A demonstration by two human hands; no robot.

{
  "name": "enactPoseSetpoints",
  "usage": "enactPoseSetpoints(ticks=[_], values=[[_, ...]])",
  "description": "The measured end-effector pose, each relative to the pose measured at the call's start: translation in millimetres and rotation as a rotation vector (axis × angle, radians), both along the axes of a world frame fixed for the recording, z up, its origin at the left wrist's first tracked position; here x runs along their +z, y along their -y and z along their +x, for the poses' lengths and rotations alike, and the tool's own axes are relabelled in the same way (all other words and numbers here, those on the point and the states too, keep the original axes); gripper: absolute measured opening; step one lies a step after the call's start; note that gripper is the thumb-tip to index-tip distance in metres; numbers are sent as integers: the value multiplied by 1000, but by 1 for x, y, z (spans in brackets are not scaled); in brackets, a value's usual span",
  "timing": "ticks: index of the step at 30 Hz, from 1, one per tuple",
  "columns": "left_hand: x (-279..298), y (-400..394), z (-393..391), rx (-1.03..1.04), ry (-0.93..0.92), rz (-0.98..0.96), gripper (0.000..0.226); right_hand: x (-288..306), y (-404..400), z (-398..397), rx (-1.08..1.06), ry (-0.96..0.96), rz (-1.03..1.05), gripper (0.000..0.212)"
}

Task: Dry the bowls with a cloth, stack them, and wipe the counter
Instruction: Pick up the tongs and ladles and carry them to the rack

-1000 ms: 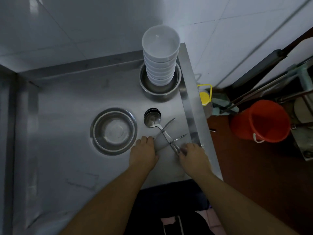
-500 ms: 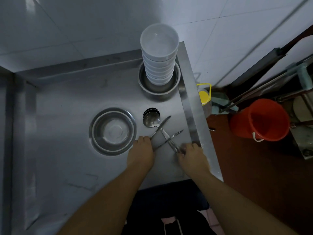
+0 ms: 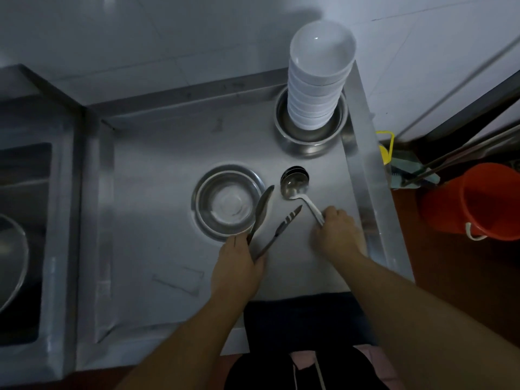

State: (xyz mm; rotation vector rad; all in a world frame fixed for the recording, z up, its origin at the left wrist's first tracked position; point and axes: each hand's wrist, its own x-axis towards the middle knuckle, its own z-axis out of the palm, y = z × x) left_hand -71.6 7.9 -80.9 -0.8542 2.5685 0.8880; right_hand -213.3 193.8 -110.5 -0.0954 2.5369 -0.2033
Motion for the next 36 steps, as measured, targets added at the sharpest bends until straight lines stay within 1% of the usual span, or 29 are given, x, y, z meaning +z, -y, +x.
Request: enactPoseSetpoints(ticks=[5,8,11,14,18,19,21,23,28,33,36], values=[[-4,7,19,33,15,13,56,-10,4,-3,-14,17,17,23],[-7,9,26,33,12,9,53,-14,5,-4,2,44,3,18],[-8,11,30,10,4,-2,53,-14,4,-3,55,44,3,18],[-5,13,32,5,-5,-5,51,-6,6,-2,52,47,4,19],[1,18,35,-5,-10,-3,50,6,11,-5,10,74,11,4],[2,19,36,-7,-13,-5,49,8,12,-6,-10,71,4,5],[6,21,37,-9,-13,-5,49,13,15,-7,-48,48,-11,16],[11,23,38,-13,-8,-11,47,15,17,-9,-62,20,-14,21],[25,29,42,-26,-1,-48,43,22,20,-15,-64,27,3,17],[41,36,45,0,-17,-57,40,41,16,-8,-34,41,5,26],[52,37,46,15,-22,-68,41,56,8,7,34,53,32,28]])
